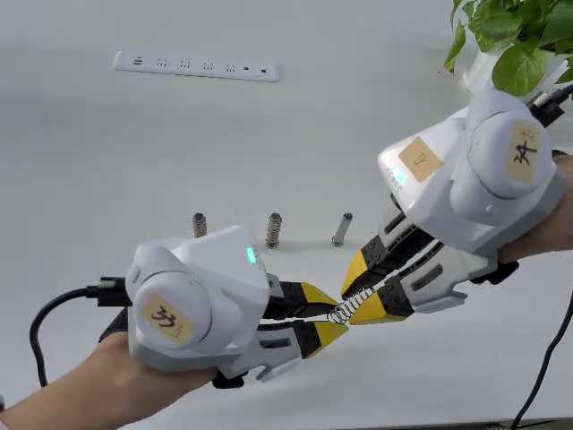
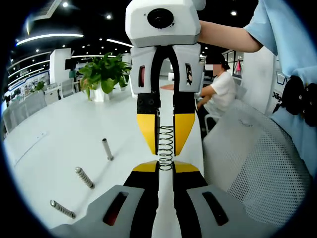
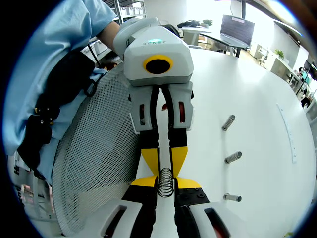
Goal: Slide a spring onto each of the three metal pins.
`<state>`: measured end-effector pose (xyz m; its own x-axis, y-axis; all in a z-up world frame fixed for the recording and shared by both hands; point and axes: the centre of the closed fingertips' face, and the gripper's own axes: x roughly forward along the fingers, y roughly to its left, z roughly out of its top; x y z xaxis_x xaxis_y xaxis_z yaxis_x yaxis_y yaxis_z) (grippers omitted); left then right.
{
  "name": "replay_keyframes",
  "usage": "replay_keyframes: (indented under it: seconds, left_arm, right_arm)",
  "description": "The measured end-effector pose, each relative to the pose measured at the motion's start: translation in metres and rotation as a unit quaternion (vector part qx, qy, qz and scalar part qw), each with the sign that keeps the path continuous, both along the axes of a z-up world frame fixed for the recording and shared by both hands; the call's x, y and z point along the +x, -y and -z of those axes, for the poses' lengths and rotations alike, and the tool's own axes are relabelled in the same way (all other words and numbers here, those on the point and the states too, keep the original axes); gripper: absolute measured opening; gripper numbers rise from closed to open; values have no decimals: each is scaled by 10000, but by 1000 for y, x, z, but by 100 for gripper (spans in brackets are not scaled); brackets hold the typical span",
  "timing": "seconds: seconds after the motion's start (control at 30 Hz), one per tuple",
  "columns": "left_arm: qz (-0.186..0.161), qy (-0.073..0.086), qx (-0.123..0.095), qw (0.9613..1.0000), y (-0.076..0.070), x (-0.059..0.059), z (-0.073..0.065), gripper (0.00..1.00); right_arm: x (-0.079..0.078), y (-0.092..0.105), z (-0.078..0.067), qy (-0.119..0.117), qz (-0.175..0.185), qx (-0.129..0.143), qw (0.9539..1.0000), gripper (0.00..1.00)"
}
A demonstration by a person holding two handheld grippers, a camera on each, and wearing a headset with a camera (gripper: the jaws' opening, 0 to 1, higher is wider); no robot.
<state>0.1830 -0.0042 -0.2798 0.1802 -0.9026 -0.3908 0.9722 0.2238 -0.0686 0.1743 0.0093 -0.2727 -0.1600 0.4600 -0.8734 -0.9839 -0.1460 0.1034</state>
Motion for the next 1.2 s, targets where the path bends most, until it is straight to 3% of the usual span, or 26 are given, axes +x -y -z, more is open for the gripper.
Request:
replay_keyframes:
  seconds: [0.13,0.3,0.6,0.73,0.93,1.0,1.2]
  left_arm:
    - [0,14,-35,10000,2,1,-1,6]
    - [-79,-104,-186,9997,3,2,-3,7]
    - [-178,-27,-246,9995,5,4,-3,7]
    - [-328,-71,-282,9990,2,7,-3,8]
    - [-605,-112,-132,9980,-14,13,8,15]
    - [-741,-187,-58,9971,-22,15,12,20]
    - [-1190,-193,89,9927,-52,22,20,37]
  right_arm:
    - [1,0,0,-31,78,5,10000,8]
    - [2,2,-3,-61,160,-24,9999,7]
    - [6,4,-2,-74,124,-234,9996,7]
    - [10,5,-2,-31,142,-216,9997,7]
    - [18,7,2,85,118,-285,9995,7]
    - [18,9,5,170,37,-385,9991,7]
    - [22,10,7,229,52,-409,9989,7]
